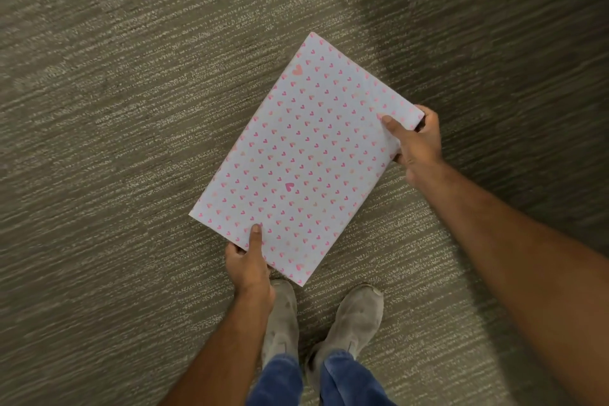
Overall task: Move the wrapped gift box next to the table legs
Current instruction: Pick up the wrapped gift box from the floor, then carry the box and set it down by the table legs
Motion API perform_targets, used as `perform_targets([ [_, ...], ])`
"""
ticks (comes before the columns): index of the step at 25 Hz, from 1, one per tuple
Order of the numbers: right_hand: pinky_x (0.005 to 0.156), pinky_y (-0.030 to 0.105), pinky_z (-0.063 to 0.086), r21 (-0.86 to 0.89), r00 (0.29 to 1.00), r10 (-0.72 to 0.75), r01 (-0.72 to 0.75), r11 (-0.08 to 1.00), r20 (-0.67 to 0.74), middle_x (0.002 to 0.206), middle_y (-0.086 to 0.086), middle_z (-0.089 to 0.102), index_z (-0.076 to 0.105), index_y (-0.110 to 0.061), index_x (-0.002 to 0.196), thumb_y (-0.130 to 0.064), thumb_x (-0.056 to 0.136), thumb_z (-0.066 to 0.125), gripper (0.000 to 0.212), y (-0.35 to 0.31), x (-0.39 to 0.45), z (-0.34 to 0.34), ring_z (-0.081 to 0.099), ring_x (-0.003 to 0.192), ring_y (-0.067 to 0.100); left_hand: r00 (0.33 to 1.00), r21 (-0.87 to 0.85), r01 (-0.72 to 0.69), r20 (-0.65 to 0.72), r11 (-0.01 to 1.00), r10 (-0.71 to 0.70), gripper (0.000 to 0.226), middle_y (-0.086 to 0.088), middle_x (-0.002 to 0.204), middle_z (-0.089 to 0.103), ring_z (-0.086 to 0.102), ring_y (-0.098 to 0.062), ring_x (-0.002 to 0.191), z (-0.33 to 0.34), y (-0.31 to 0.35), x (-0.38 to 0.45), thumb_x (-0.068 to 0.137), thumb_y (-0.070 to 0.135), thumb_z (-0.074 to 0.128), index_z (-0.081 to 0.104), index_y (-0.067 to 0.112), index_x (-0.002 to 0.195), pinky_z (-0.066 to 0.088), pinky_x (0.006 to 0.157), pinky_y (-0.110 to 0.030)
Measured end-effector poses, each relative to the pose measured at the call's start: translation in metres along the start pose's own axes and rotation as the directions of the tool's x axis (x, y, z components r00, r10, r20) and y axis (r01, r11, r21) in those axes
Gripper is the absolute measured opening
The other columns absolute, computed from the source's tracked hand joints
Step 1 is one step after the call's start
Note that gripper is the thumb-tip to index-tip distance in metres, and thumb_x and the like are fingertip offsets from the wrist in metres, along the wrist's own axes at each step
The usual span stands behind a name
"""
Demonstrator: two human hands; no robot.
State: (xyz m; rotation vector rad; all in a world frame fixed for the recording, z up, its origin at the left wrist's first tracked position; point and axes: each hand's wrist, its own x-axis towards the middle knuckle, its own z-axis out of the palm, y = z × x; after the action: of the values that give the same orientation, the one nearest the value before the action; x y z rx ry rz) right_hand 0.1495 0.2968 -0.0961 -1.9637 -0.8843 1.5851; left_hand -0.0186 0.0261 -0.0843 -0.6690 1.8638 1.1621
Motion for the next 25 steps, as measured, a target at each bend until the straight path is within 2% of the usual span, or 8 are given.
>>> perform_targets([
  [4, 0.080, 0.041, 0.062, 0.030, 0.999, -0.002, 0.004, 1.000, -0.041, 0.125, -0.003, 0.066, 0.047, -0.026, 0.136, -0.023, 0.083, 0.089, 0.067, -0.028, -0.027, -0.041, 0.067, 0.115, 0.016, 0.999, 0.053, -0.012, 0.048, 0.999, 0.009, 0.044, -0.007, 0.123, 0.073, 0.072, -0.025, 0.107, 0.007, 0.017, -0.048, 0.095, 0.027, 0.073, 0.060, 0.013, 0.134, 0.059, 0.098, -0.056],
  [7, 0.081, 0.039, 0.062, 0.064, 0.997, 0.006, -0.001, 0.998, -0.080, 0.124, -0.003, 0.065, 0.047, -0.023, 0.138, -0.023, 0.085, 0.088, 0.067, -0.058, -0.045, -0.080, 0.066, 0.115, 0.015, 0.995, 0.094, -0.043, 0.096, 0.995, 0.034, 0.044, -0.009, 0.125, 0.072, 0.071, -0.027, 0.109, 0.021, 0.032, -0.094, 0.096, 0.028, 0.072, 0.059, 0.013, 0.136, 0.059, 0.097, -0.054],
  [12, 0.095, 0.049, 0.061, 0.132, 0.991, 0.051, -0.034, 0.991, -0.121, 0.124, -0.003, 0.063, 0.045, -0.025, 0.141, -0.022, 0.086, 0.086, 0.068, -0.105, -0.062, -0.150, 0.065, 0.115, 0.015, 0.982, 0.145, -0.106, 0.172, 0.984, 0.081, 0.041, -0.008, 0.127, 0.072, 0.071, -0.028, 0.112, 0.061, 0.051, -0.161, 0.097, 0.028, 0.070, 0.060, 0.015, 0.135, 0.057, 0.100, -0.054],
  [15, 0.099, 0.055, 0.059, 0.174, 0.984, 0.091, -0.064, 0.983, -0.155, 0.125, -0.001, 0.062, 0.044, -0.027, 0.141, -0.022, 0.087, 0.085, 0.068, -0.123, -0.063, -0.190, 0.064, 0.118, 0.019, 0.969, 0.158, -0.161, 0.214, 0.974, 0.125, 0.037, -0.002, 0.120, 0.075, 0.073, -0.021, 0.104, 0.092, 0.060, -0.187, 0.096, 0.030, 0.071, 0.063, 0.019, 0.131, 0.063, 0.080, -0.041],
  [17, 0.100, 0.057, 0.058, 0.212, 0.977, 0.125, -0.086, 0.973, -0.174, 0.125, -0.001, 0.062, 0.043, -0.028, 0.146, -0.021, 0.088, 0.084, 0.071, -0.136, -0.059, -0.216, 0.064, 0.119, 0.021, 0.959, 0.159, -0.189, 0.240, 0.969, 0.148, 0.027, 0.003, 0.110, 0.076, 0.076, -0.014, 0.093, 0.117, 0.067, -0.199, 0.095, 0.031, 0.072, 0.066, 0.022, 0.119, 0.062, 0.060, -0.027],
  [19, 0.100, 0.057, 0.059, 0.260, 0.966, 0.156, -0.101, 0.960, -0.204, 0.122, -0.001, 0.061, 0.041, -0.028, 0.150, -0.020, 0.088, 0.084, 0.076, -0.149, -0.054, -0.238, 0.064, 0.120, 0.022, 0.956, 0.180, -0.205, 0.247, 0.962, 0.158, 0.017, 0.004, 0.103, 0.077, 0.077, -0.008, 0.078, 0.144, 0.076, -0.210, 0.094, 0.031, 0.074, 0.067, 0.025, 0.108, 0.059, 0.051, -0.021],
  [22, 0.100, 0.059, 0.059, 0.307, 0.950, 0.189, -0.108, 0.945, -0.248, 0.117, -0.002, 0.060, 0.044, -0.028, 0.150, -0.020, 0.087, 0.085, 0.075, -0.170, -0.035, -0.266, 0.064, 0.114, 0.021, 0.946, 0.215, -0.232, 0.276, 0.948, 0.169, 0.019, -0.001, 0.103, 0.077, 0.078, -0.015, 0.080, 0.189, 0.089, -0.220, 0.094, 0.028, 0.074, 0.065, 0.019, 0.108, 0.060, 0.053, -0.026],
  [25, 0.099, 0.059, 0.059, 0.332, 0.936, 0.200, -0.098, 0.938, -0.290, 0.115, -0.004, 0.060, 0.043, -0.028, 0.152, -0.020, 0.087, 0.085, 0.078, -0.190, -0.008, -0.283, 0.063, 0.112, 0.021, 0.936, 0.210, -0.234, 0.313, 0.949, 0.162, 0.029, -0.005, 0.108, 0.077, 0.078, -0.020, 0.085, 0.233, 0.100, -0.228, 0.095, 0.028, 0.074, 0.063, 0.014, 0.118, 0.063, 0.064, -0.036],
])
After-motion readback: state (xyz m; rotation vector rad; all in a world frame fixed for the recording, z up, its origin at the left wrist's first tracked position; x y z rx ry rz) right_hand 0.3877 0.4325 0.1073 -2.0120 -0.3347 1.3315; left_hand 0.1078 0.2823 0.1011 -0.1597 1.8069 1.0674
